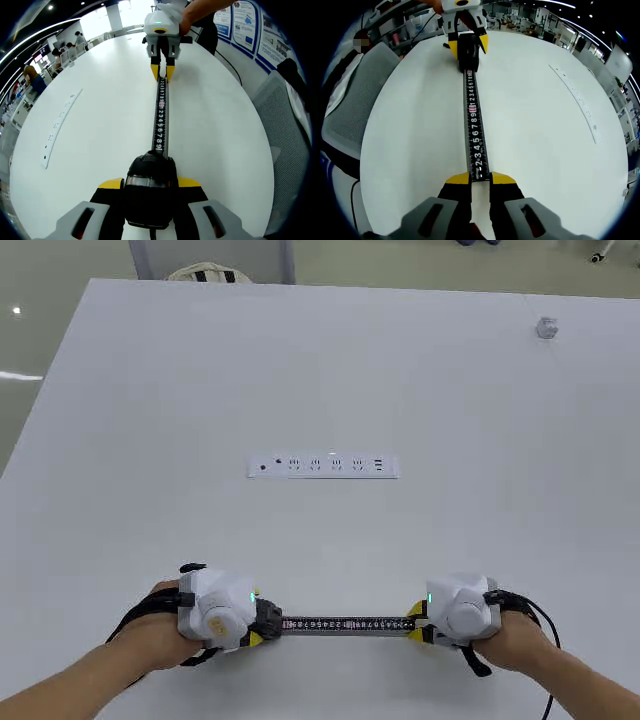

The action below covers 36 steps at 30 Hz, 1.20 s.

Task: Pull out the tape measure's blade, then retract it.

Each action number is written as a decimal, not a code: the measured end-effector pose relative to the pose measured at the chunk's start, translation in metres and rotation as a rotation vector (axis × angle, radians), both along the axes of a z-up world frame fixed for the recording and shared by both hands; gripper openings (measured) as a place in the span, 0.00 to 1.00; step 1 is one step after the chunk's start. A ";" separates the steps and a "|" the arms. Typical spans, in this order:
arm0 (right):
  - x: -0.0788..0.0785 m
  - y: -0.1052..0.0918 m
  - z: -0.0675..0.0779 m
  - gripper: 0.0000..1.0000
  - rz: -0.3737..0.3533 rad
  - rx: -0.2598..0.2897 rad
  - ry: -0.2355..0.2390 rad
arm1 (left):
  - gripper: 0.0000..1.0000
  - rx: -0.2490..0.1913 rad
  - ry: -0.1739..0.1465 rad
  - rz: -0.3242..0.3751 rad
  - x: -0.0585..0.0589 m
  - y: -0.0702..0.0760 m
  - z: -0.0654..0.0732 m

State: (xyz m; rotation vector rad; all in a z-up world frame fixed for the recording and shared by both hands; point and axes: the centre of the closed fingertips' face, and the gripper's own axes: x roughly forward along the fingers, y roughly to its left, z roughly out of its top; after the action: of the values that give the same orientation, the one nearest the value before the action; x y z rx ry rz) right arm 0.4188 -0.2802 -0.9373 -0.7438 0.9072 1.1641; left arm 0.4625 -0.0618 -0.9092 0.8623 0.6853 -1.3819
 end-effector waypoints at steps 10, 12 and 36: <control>-0.003 -0.011 0.001 0.11 -0.006 -0.008 0.002 | 0.34 0.002 0.001 -0.001 -0.001 0.000 0.001; -0.003 -0.013 0.001 0.11 -0.009 -0.008 0.004 | 0.34 0.002 0.000 0.000 0.000 0.000 0.001; -0.007 -0.030 0.000 0.12 -0.002 -0.045 0.007 | 0.34 0.001 -0.003 -0.005 -0.001 0.000 -0.001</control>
State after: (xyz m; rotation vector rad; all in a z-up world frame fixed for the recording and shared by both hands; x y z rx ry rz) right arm 0.4120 -0.3100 -0.9373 -0.7755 0.9427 1.1480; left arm 0.4617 -0.0620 -0.9100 0.8675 0.6817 -1.3848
